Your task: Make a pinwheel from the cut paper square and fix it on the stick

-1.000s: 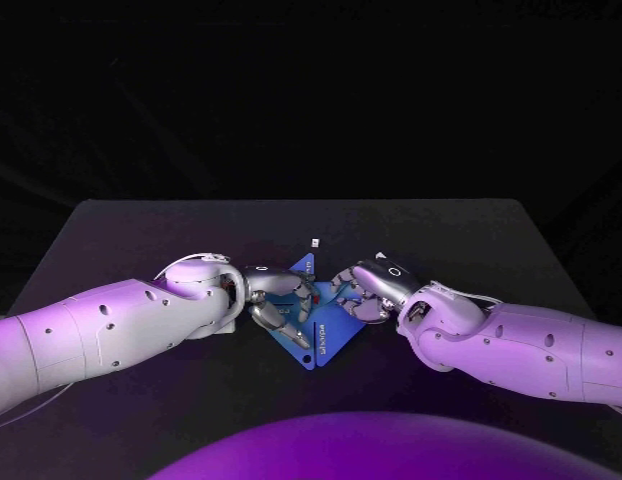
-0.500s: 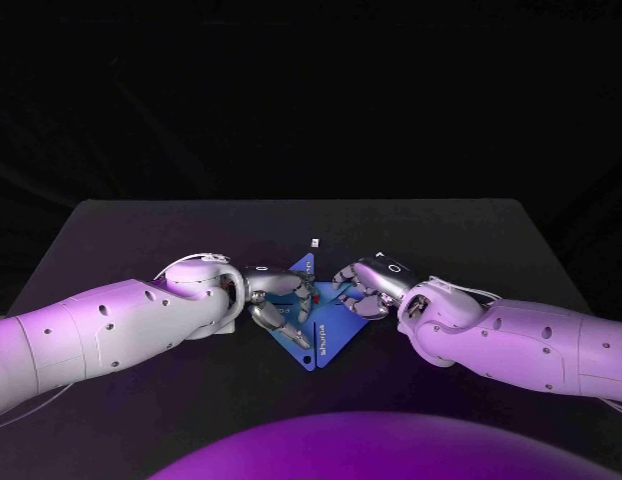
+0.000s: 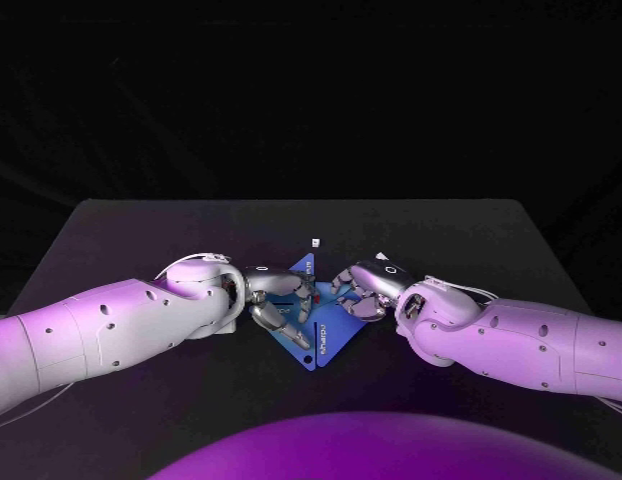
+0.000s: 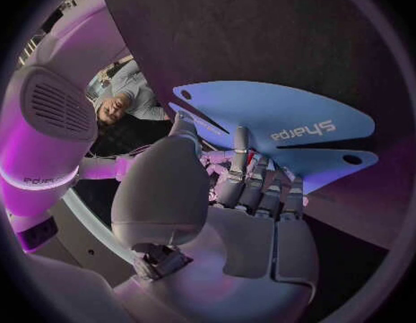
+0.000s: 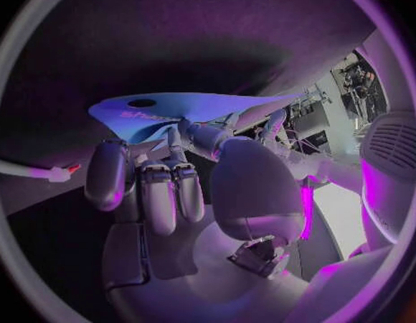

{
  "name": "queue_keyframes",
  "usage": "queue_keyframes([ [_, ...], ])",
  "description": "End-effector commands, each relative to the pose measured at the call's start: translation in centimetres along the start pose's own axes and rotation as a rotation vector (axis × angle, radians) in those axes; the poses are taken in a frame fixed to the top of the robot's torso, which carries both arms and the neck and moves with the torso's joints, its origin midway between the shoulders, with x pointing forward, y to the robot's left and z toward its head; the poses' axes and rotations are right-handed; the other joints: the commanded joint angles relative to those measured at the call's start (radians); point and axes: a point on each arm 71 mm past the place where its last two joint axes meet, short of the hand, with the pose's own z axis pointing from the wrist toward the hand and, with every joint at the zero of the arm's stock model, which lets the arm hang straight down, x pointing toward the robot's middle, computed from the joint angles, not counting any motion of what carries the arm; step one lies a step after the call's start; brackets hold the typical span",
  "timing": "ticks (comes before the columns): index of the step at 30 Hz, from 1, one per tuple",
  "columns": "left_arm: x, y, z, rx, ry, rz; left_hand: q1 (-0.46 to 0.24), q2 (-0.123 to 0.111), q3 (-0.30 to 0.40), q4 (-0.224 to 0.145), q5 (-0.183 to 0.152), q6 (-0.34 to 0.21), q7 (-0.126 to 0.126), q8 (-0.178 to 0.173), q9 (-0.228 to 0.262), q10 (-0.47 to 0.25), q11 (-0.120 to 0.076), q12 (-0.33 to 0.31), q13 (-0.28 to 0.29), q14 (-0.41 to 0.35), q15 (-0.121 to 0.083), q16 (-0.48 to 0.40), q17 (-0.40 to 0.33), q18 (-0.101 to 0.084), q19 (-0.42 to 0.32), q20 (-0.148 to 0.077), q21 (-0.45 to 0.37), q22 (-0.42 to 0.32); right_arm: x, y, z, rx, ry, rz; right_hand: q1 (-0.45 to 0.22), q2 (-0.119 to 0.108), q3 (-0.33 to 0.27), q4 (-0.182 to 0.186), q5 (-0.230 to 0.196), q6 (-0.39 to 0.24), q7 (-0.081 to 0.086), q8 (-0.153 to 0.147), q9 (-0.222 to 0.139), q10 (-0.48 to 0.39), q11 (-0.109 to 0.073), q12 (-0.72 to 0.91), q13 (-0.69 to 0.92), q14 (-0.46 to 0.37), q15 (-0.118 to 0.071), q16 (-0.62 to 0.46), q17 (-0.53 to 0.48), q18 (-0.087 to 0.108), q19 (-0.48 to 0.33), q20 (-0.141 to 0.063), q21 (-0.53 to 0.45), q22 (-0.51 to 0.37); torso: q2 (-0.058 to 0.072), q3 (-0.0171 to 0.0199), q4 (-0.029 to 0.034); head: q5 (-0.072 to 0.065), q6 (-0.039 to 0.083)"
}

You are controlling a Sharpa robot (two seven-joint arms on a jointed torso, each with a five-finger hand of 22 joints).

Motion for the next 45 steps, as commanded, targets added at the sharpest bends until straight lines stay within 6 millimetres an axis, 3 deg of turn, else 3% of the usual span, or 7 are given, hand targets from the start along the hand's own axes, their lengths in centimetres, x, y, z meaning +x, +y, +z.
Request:
queue_keyframes([
  [1, 0.4, 0.0, 0.1, -0.010, 0.032, -0.008, 0.000, -0.007, -0.003, 0.000, -0.003, -0.004, 0.005, 0.004, 0.001, -0.009, 0.001, -0.001, 0.000, -0.005, 0.002, -0.005, -0.001, 0.013, -0.008, 0.001, -0.004, -0.001, 0.2, -0.3, -0.1, 0.021, 0.023, -0.002, -0.002, 0.009, 0.002, 0.002, 0.005, 0.007, 0.002, -0.005, -0.001, 0.102, 0.005, 0.003, 0.263, 0.104, 0.008, 0.004, 0.264, 0.005, 0.002, 0.005, -0.004, 0.001, 0.000, 0.0009, 0.0005, 0.001, 0.000],
  [25, 0.5, 0.2, -0.1, -0.020, 0.042, -0.011, 0.001, -0.007, -0.003, 0.000, -0.003, -0.004, 0.007, 0.005, 0.002, -0.012, 0.003, -0.001, -0.001, -0.005, 0.003, -0.005, -0.001, 0.013, -0.007, 0.001, -0.004, -0.001, -0.7, -2.0, -0.2, 0.098, -0.053, -0.015, -0.007, 0.003, 0.004, 0.003, 0.007, 0.002, 0.004, -0.011, -0.007, 0.102, 0.006, 0.003, 0.263, 0.104, 0.008, 0.004, 0.264, 0.006, 0.001, 0.006, -0.006, 0.000, 0.000, 0.0016, 0.0008, 0.003, 0.000],
  [30, 0.5, 0.2, -0.1, -0.020, 0.042, -0.011, 0.001, -0.006, -0.002, 0.000, -0.003, -0.003, 0.008, 0.006, 0.004, -0.016, 0.004, -0.002, -0.001, -0.006, 0.003, -0.005, -0.001, 0.013, -0.008, 0.001, -0.004, -0.001, -0.8, -2.5, -0.1, 0.113, -0.051, -0.021, -0.007, 0.002, 0.004, 0.003, 0.007, 0.001, 0.004, -0.011, -0.008, 0.102, 0.006, 0.003, 0.263, 0.104, 0.008, 0.004, 0.264, 0.006, 0.001, 0.006, -0.007, -0.001, 0.000, 0.0000, 0.0007, 0.003, 0.000],
  [34, 0.5, 0.2, -0.1, -0.019, 0.040, -0.010, 0.001, -0.007, -0.003, 0.000, -0.003, -0.003, 0.008, 0.007, 0.004, -0.019, 0.004, -0.002, -0.001, -0.005, 0.004, -0.005, -0.001, 0.013, -0.007, 0.001, -0.004, -0.001, -1.7, -2.3, -0.6, 0.075, -0.148, 0.012, -0.005, 0.002, 0.008, 0.001, 0.012, 0.006, 0.003, -0.010, -0.010, 0.102, 0.005, 0.003, 0.263, 0.104, 0.008, 0.004, 0.264, 0.005, 0.004, 0.006, -0.003, 0.005, 0.000, 0.0005, -0.0002, 0.005, 0.000],
  [40, 0.4, 0.2, -0.1, -0.019, 0.033, -0.009, 0.002, -0.010, -0.005, 0.000, -0.003, -0.004, 0.009, 0.007, 0.005, -0.027, 0.005, -0.003, -0.002, -0.005, 0.004, -0.005, -0.001, 0.013, -0.006, 0.001, -0.003, 0.000, -3.4, -1.7, -1.4, 0.017, -0.236, 0.058, 0.010, -0.006, 0.026, -0.016, 0.049, 0.015, 0.002, -0.009, -0.017, 0.102, 0.004, 0.003, 0.263, 0.104, 0.007, 0.004, 0.264, 0.004, 0.008, 0.004, 0.000, 0.010, 0.000, 0.0008, -0.0001, 0.003, 0.000],
  [42, 0.4, 0.2, -0.2, -0.018, 0.029, -0.008, 0.002, -0.012, -0.005, 0.000, -0.003, -0.004, 0.010, 0.007, 0.006, -0.030, 0.006, -0.003, -0.002, -0.004, 0.005, -0.005, 0.000, 0.013, -0.006, 0.001, -0.003, 0.000, -3.8, -1.7, -1.7, 0.015, -0.226, 0.063, 0.020, -0.003, 0.039, -0.027, 0.087, 0.023, 0.001, -0.006, -0.021, 0.102, 0.003, 0.003, 0.263, 0.104, 0.006, 0.004, 0.264, 0.003, 0.010, 0.003, 0.003, 0.015, 0.000, 0.0007, 0.0001, 0.004, 0.000],
  [45, 0.3, 0.2, -0.2, -0.017, 0.020, -0.006, 0.004, -0.018, -0.009, 0.000, -0.003, -0.008, 0.011, 0.007, 0.007, -0.038, 0.007, -0.003, -0.002, -0.003, 0.005, -0.004, 0.000, 0.013, -0.006, 0.001, -0.003, 0.000, -3.9, -2.0, -2.2, 0.030, -0.171, 0.069, 0.023, 0.001, 0.046, -0.032, 0.108, 0.027, 0.001, -0.005, -0.023, 0.102, 0.002, 0.003, 0.263, 0.104, 0.005, 0.004, 0.264, 0.002, 0.014, 0.003, 0.009, 0.022, 0.000, 0.0000, -0.0005, 0.004, 0.000],
])
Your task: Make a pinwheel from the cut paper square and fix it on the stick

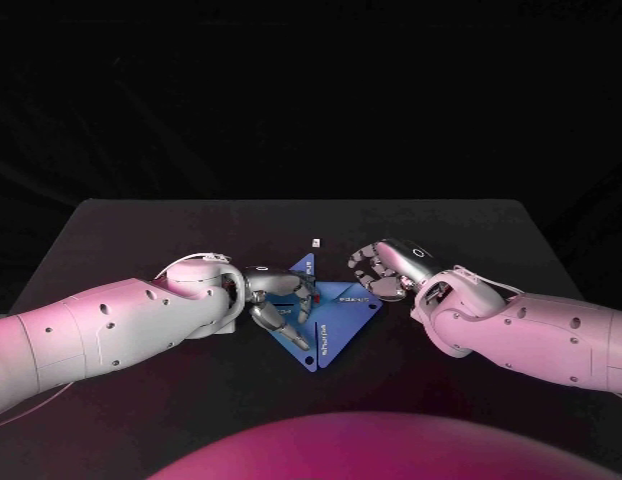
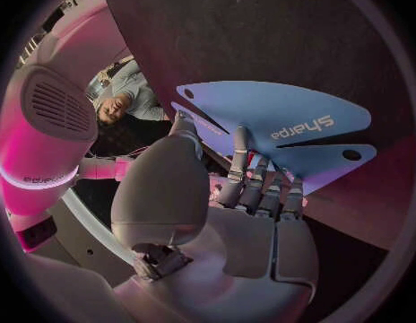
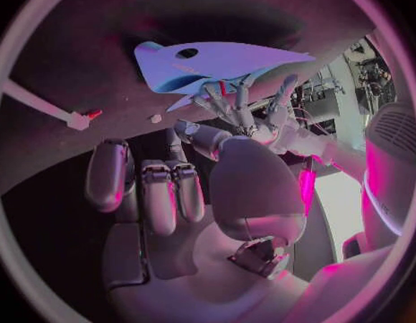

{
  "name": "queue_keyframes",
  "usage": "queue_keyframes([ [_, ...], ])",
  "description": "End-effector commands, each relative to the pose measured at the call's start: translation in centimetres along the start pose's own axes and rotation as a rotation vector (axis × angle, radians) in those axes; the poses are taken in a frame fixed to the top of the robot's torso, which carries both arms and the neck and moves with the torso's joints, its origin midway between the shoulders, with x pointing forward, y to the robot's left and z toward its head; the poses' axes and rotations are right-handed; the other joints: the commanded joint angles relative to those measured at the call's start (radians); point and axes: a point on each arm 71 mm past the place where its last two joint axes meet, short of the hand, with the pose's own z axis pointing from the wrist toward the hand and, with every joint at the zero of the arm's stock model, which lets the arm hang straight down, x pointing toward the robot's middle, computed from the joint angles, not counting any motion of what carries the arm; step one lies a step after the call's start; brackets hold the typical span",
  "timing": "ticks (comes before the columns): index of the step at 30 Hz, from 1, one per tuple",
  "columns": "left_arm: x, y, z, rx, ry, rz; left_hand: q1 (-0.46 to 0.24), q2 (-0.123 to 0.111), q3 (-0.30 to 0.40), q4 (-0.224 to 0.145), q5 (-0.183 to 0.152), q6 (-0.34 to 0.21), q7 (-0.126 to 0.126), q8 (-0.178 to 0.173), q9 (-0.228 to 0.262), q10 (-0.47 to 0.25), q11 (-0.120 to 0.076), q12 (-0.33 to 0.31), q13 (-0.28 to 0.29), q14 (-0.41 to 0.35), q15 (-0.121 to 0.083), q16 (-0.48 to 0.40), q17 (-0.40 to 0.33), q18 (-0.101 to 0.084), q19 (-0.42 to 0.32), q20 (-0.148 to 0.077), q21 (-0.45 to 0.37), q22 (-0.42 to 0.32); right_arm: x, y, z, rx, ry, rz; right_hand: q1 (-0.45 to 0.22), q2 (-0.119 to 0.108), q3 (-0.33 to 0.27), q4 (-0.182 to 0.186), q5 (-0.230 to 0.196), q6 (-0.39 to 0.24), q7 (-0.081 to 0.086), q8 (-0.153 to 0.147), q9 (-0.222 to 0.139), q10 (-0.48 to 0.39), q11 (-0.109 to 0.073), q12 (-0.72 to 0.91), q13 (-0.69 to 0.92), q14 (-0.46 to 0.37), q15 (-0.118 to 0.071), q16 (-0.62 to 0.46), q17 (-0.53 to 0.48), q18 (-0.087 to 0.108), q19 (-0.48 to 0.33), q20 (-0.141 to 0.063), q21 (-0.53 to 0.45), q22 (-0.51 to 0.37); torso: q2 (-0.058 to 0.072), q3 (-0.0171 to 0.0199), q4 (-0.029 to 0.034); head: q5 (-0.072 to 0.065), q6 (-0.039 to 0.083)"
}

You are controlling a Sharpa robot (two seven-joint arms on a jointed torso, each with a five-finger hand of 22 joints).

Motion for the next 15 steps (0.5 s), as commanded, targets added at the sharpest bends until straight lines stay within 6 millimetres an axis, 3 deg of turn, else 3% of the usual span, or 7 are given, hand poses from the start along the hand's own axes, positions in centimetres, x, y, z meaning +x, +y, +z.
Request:
queue_keyframes([
  [1, 0.3, 0.2, -0.1, -0.012, 0.014, -0.003, -0.001, -0.012, -0.007, -0.001, -0.003, -0.005, 0.006, 0.002, 0.001, -0.009, 0.000, 0.001, -0.002, -0.003, 0.006, -0.004, 0.000, 0.013, -0.006, 0.001, -0.003, 0.001, -0.1, 0.0, -0.4, -0.008, 0.032, 0.028, 0.011, 0.003, 0.007, -0.001, 0.013, 0.011, 0.000, 0.003, -0.001, 0.102, 0.002, 0.003, 0.263, 0.104, 0.006, 0.004, 0.263, 0.001, 0.011, -0.001, 0.005, 0.004, 0.000, -0.0007, -0.0004, 0.001, 0.000],
  [3, 0.3, 0.2, -0.1, -0.012, 0.008, -0.002, -0.001, -0.017, -0.010, -0.001, -0.002, -0.007, 0.006, 0.001, 0.002, -0.014, 0.000, 0.001, -0.002, -0.003, 0.006, -0.004, 0.000, 0.013, -0.005, 0.001, -0.002, 0.001, -0.1, -0.1, -0.7, 0.007, 0.070, 0.026, 0.011, 0.006, 0.010, -0.002, 0.024, 0.014, -0.001, 0.005, -0.002, 0.102, 0.002, 0.003, 0.263, 0.104, 0.005, 0.004, 0.263, 0.001, 0.013, -0.001, 0.008, 0.007, 0.000, -0.0006, -0.0007, 0.002, 0.000],
  [7, 0.2, 0.2, -0.1, -0.011, 0.000, 0.004, -0.001, -0.017, -0.010, -0.001, -0.002, -0.007, 0.006, 0.001, 0.002, -0.014, 0.000, 0.001, -0.002, -0.003, 0.006, -0.004, 0.000, 0.013, -0.005, 0.001, -0.002, 0.001, 0.2, -0.3, -1.4, 0.047, 0.175, 0.015, 0.011, 0.016, 0.040, -0.016, 0.103, 0.020, -0.001, 0.006, -0.006, 0.102, 0.000, 0.003, 0.263, 0.104, 0.004, 0.004, 0.263, -0.002, 0.020, -0.003, 0.019, 0.021, -0.001, 0.0006, 0.0000, 0.003, 0.000],
  [9, 0.2, 0.2, -0.2, -0.012, -0.006, 0.008, 0.001, -0.024, -0.015, -0.001, -0.002, -0.008, 0.006, 0.002, 0.003, -0.017, -0.001, 0.001, -0.002, -0.002, 0.005, -0.004, 0.000, 0.013, -0.005, 0.001, -0.002, 0.001, 0.3, -0.2, -1.8, 0.072, 0.222, 0.014, -0.005, 0.028, 0.091, -0.018, 0.150, 0.018, 0.001, 0.001, -0.014, 0.102, 0.001, 0.003, 0.263, 0.104, 0.004, 0.004, 0.263, -0.003, 0.024, -0.005, 0.027, 0.032, -0.001, 0.0006, 0.0004, 0.003, 0.000],
  [15, 0.1, 0.2, -0.3, -0.016, -0.017, 0.020, -0.001, -0.038, -0.026, 0.000, -0.002, -0.008, 0.004, 0.003, 0.006, -0.020, -0.003, 0.002, -0.001, 0.000, 0.004, -0.004, 0.001, 0.013, -0.004, 0.001, -0.002, 0.001, 0.5, 0.4, -2.6, 0.139, 0.303, 0.033, -0.065, 0.038, 0.191, -0.025, 0.212, -0.006, 0.008, -0.022, -0.039, 0.102, 0.006, 0.003, 0.263, 0.104, 0.007, 0.004, 0.263, -0.007, 0.032, -0.003, 0.048, 0.057, -0.001, -0.0004, -0.0005, 0.001, 0.000],
])
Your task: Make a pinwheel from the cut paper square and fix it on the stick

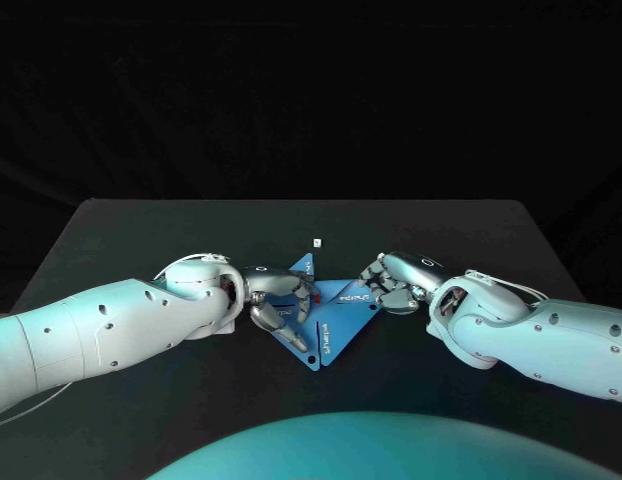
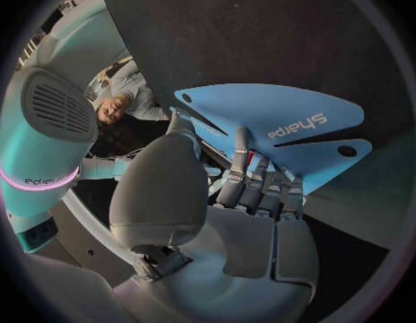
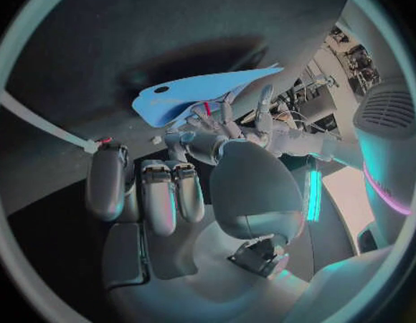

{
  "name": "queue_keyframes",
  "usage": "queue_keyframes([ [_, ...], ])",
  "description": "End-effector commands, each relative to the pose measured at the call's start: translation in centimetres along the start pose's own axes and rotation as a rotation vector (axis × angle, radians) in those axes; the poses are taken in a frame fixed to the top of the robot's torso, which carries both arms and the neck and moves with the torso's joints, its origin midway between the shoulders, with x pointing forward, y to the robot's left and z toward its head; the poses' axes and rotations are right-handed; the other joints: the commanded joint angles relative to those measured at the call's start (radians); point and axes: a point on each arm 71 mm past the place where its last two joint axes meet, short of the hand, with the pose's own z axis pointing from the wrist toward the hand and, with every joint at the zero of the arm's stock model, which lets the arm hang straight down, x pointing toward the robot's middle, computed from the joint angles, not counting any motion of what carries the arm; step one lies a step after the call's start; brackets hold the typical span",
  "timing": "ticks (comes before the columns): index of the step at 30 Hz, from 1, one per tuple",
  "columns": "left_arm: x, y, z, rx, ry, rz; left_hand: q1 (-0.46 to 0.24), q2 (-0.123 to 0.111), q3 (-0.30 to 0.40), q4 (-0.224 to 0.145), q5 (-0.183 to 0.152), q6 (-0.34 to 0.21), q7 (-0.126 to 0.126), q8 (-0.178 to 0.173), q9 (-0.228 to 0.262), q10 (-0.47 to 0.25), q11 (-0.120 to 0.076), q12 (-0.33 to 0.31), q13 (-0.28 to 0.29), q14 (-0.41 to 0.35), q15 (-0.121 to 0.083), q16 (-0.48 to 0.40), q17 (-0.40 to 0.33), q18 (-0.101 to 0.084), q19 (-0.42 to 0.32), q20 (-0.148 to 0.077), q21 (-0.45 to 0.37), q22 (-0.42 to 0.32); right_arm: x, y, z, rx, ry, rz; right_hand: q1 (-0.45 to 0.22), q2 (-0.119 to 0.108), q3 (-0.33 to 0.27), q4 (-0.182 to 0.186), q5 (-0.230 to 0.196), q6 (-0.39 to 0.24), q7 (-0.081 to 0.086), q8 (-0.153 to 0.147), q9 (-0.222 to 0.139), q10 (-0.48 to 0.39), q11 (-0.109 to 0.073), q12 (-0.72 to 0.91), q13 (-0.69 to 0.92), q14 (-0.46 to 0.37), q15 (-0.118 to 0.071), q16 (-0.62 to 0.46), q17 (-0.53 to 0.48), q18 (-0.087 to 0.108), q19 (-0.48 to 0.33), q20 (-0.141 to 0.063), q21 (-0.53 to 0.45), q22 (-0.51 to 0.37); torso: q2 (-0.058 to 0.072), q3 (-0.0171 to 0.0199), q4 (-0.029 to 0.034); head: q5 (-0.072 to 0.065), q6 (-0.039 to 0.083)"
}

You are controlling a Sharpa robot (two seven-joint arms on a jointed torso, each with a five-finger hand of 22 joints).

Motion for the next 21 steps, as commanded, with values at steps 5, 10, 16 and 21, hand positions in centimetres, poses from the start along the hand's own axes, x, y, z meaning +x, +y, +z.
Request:
queue_keyframes([
  [5, 0.0, 0.0, 0.0, -0.015, -0.015, 0.027, -0.003, -0.017, -0.012, 0.001, -0.001, -0.005, 0.001, 0.003, 0.003, -0.005, -0.002, 0.002, 0.000, 0.000, 0.004, -0.004, 0.001, 0.013, -0.004, 0.001, -0.001, 0.001, 0.6, 0.7, -0.2, 0.104, 0.127, 0.004, -0.027, 0.009, 0.047, -0.011, 0.021, -0.020, 0.003, -0.013, -0.016, 0.102, 0.008, 0.003, 0.263, 0.104, 0.007, 0.004, 0.263, -0.009, 0.013, 0.000, 0.016, 0.017, 0.001, -0.0007, 0.0012, -0.001, 0.000],
  [10, 0.0, -0.1, 0.0, -0.018, -0.020, 0.037, -0.004, -0.023, -0.017, 0.001, -0.001, -0.005, 0.000, 0.004, 0.004, -0.004, -0.003, 0.002, 0.000, 0.000, 0.003, -0.004, 0.001, 0.013, -0.004, 0.001, -0.001, 0.002, 0.8, 1.3, 0.2, 0.105, 0.134, 0.002, -0.036, 0.015, 0.062, -0.016, 0.006, -0.020, 0.004, -0.015, -0.021, 0.102, 0.009, 0.003, 0.263, 0.104, 0.008, 0.004, 0.263, -0.009, 0.014, 0.000, 0.019, 0.022, 0.002, -0.0006, 0.0026, -0.002, 0.000],
  [16, 0.0, -0.2, 0.0, -0.021, -0.024, 0.044, -0.005, -0.026, -0.019, 0.002, -0.001, -0.004, -0.001, 0.004, 0.004, -0.004, -0.004, 0.003, 0.000, 0.001, 0.002, -0.003, 0.001, 0.013, -0.004, 0.001, -0.001, 0.001, 1.0, 1.6, 0.8, 0.104, 0.153, -0.006, -0.043, 0.019, 0.068, -0.016, -0.008, -0.019, 0.005, -0.015, -0.024, 0.102, 0.010, 0.003, 0.263, 0.104, 0.009, 0.004, 0.263, -0.009, 0.014, 0.001, 0.020, 0.023, 0.001, -0.0011, 0.0020, -0.001, 0.000],
  [21, -0.1, -0.3, 0.0, -0.019, -0.030, 0.049, -0.005, -0.028, -0.021, 0.002, -0.001, -0.003, -0.002, 0.005, 0.004, -0.003, -0.005, 0.003, 0.000, 0.001, 0.001, -0.003, 0.001, 0.013, -0.004, 0.001, -0.001, 0.002, 1.1, 1.6, 1.4, 0.112, 0.164, -0.017, -0.046, 0.022, 0.070, -0.016, -0.015, -0.019, 0.005, -0.015, -0.026, 0.102, 0.010, 0.003, 0.263, 0.104, 0.009, 0.004, 0.263, -0.009, 0.014, 0.001, 0.021, 0.025, 0.001, -0.0007, 0.0025, 0.001, 0.000],
])
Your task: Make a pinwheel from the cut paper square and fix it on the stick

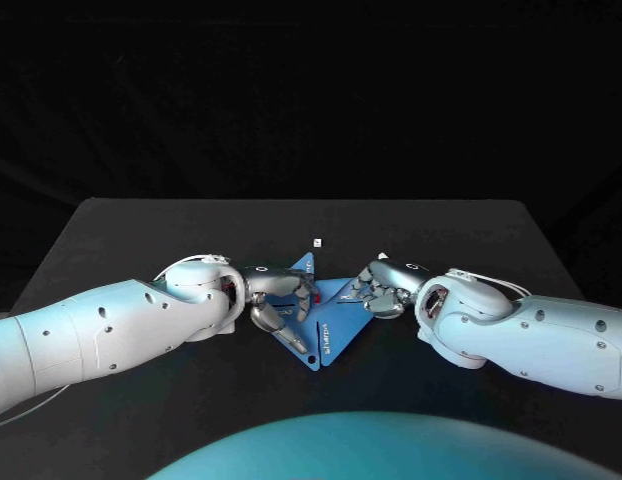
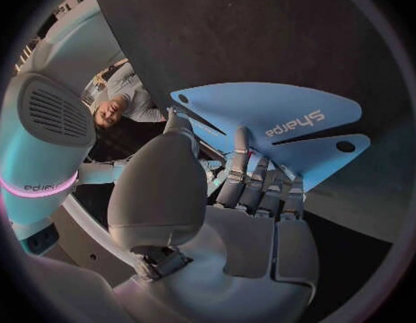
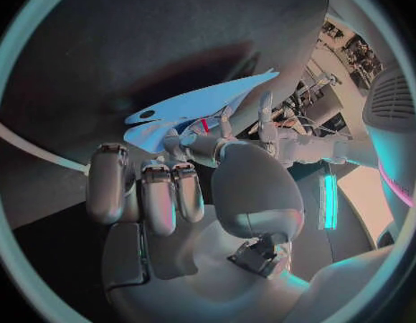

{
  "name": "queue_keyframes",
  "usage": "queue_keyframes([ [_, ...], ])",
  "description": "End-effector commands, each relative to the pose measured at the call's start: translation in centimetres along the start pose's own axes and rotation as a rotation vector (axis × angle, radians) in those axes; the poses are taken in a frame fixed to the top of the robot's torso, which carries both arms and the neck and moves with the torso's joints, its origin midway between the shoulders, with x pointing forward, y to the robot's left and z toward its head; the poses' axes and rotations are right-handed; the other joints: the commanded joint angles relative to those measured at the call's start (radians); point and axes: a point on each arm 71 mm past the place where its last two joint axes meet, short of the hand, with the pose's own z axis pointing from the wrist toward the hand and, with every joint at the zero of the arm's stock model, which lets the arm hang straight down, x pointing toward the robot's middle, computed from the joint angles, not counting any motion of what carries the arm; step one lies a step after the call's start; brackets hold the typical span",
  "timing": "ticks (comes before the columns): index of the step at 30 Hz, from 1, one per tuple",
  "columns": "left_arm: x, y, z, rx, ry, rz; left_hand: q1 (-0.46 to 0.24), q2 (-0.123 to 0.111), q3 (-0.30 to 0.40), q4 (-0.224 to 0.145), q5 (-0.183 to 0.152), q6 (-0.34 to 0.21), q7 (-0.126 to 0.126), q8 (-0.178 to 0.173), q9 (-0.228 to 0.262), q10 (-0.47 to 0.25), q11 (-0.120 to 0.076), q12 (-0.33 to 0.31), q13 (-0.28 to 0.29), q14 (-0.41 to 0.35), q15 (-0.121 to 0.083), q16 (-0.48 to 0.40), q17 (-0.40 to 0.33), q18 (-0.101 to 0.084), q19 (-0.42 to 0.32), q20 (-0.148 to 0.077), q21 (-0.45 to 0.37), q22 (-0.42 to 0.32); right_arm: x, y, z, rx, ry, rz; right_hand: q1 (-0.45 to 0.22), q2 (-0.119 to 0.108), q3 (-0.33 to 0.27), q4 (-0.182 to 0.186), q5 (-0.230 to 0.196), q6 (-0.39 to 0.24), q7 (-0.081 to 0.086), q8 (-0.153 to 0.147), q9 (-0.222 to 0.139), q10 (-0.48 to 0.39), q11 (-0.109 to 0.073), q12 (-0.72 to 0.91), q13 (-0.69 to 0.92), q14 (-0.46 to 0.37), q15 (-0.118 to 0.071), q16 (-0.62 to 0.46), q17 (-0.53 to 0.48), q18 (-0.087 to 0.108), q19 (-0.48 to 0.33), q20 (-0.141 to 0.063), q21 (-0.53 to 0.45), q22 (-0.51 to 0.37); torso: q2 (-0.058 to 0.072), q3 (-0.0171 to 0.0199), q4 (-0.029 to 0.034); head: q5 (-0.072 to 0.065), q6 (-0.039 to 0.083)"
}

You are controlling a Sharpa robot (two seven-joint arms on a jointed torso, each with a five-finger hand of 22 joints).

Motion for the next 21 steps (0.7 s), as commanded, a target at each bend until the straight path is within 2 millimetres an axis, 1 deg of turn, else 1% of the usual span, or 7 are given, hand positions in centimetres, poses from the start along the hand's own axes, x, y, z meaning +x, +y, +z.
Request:
queue_keyframes([
  [1, -0.06, -0.08, 0.04, -0.008, -0.013, 0.018, 0.001, -0.008, -0.005, -0.001, -0.001, -0.003, -0.002, 0.005, 0.001, -0.003, -0.005, 0.003, 0.000, 0.001, 0.001, -0.003, 0.001, 0.013, -0.004, 0.001, -0.001, 0.001, 0.22, -0.22, 0.32, 0.030, 0.037, -0.020, -0.010, 0.004, 0.006, 0.002, -0.005, -0.005, 0.003, -0.003, -0.001, 0.106, 0.006, 0.003, 0.264, 0.104, 0.009, 0.004, 0.263, -0.009, 0.005, 0.000, 0.005, 0.009, 0.000, 0.0007, 0.0000, 0.002, 0.000],
  [10, -0.11, -0.17, -0.05, -0.011, -0.023, 0.026, 0.000, -0.011, -0.008, -0.001, 0.000, 0.000, -0.006, 0.006, 0.002, 0.000, -0.011, 0.003, 0.000, -0.001, -0.002, -0.004, 0.001, 0.013, -0.004, 0.000, -0.001, 0.001, -0.33, -0.27, 0.74, 0.033, -0.023, -0.044, -0.016, 0.010, 0.010, 0.001, -0.023, 0.000, 0.002, -0.001, -0.003, 0.106, 0.006, 0.003, 0.264, 0.104, 0.009, 0.004, 0.263, -0.009, 0.005, 0.001, 0.006, 0.012, 0.001, 0.0008, -0.0013, 0.005, 0.000],
  [11, -0.12, -0.16, -0.06, -0.011, -0.024, 0.026, -0.001, -0.018, -0.013, -0.001, 0.000, 0.002, -0.009, 0.006, 0.003, -0.003, -0.013, 0.003, 0.000, -0.003, -0.004, -0.004, 0.000, 0.013, -0.004, 0.000, -0.001, 0.001, -0.39, -0.27, 0.78, 0.032, -0.028, -0.047, -0.016, 0.010, 0.011, 0.001, -0.026, 0.000, 0.002, 0.000, -0.003, 0.106, 0.006, 0.003, 0.264, 0.104, 0.009, 0.004, 0.263, -0.010, 0.005, 0.001, 0.007, 0.013, 0.001, 0.0012, -0.0013, 0.005, 0.000],
  [13, -0.13, -0.15, -0.07, -0.013, -0.027, 0.027, -0.001, -0.018, -0.013, -0.001, 0.000, 0.002, -0.009, 0.006, 0.003, -0.003, -0.013, 0.003, 0.000, -0.002, -0.004, -0.004, 0.001, 0.013, -0.004, 0.000, -0.001, 0.001, -0.46, -0.28, 0.86, 0.032, -0.033, -0.051, -0.016, 0.011, 0.011, 0.001, -0.028, 0.001, 0.002, 0.000, -0.004, 0.106, 0.006, 0.003, 0.264, 0.104, 0.009, 0.004, 0.263, -0.010, 0.005, 0.001, 0.008, 0.013, 0.000, 0.0013, -0.0015, 0.005, 0.000],
  [15, -0.15, -0.14, -0.08, -0.014, -0.029, 0.028, -0.002, -0.030, -0.023, 0.000, 0.001, 0.003, -0.011, 0.006, 0.003, -0.005, -0.016, 0.002, 0.000, -0.004, -0.005, -0.005, 0.000, 0.014, -0.004, 0.000, -0.001, 0.001, -0.54, -0.32, 0.98, 0.032, -0.037, -0.057, -0.017, 0.011, 0.011, 0.001, -0.030, 0.002, 0.002, 0.000, -0.004, 0.106, 0.006, 0.003, 0.264, 0.104, 0.009, 0.004, 0.263, -0.010, 0.005, 0.001, 0.008, 0.013, 0.000, 0.0014, -0.0013, 0.005, 0.000],
  [19, -0.17, -0.15, -0.09, -0.016, -0.033, 0.032, -0.002, -0.030, -0.023, 0.000, 0.001, 0.003, -0.011, 0.006, 0.003, -0.005, -0.016, 0.002, 0.000, -0.004, -0.005, -0.005, 0.000, 0.014, -0.004, 0.000, -0.001, 0.001, -0.63, -0.34, 1.17, 0.030, -0.040, -0.063, -0.017, 0.012, 0.012, 0.000, -0.033, 0.002, 0.001, 0.001, -0.004, 0.106, 0.006, 0.003, 0.264, 0.104, 0.009, 0.004, 0.263, -0.010, 0.005, 0.001, 0.007, 0.013, 0.000, 0.0011, -0.0020, 0.004, 0.000],
  [21, -0.17, -0.18, -0.07, -0.016, -0.033, 0.033, -0.002, -0.034, -0.027, 0.000, 0.001, 0.004, -0.012, 0.006, 0.003, -0.005, -0.016, 0.002, 0.000, -0.004, -0.005, -0.005, 0.000, 0.014, -0.004, -0.001, -0.001, 0.002, -0.64, -0.28, 1.23, 0.026, -0.041, -0.064, -0.018, 0.012, 0.012, 0.000, -0.035, 0.003, 0.001, 0.001, -0.004, 0.106, 0.006, 0.003, 0.264, 0.104, 0.009, 0.004, 0.263, -0.010, 0.005, 0.001, 0.007, 0.014, 0.000, 0.0011, -0.0020, 0.004, 0.000],
])
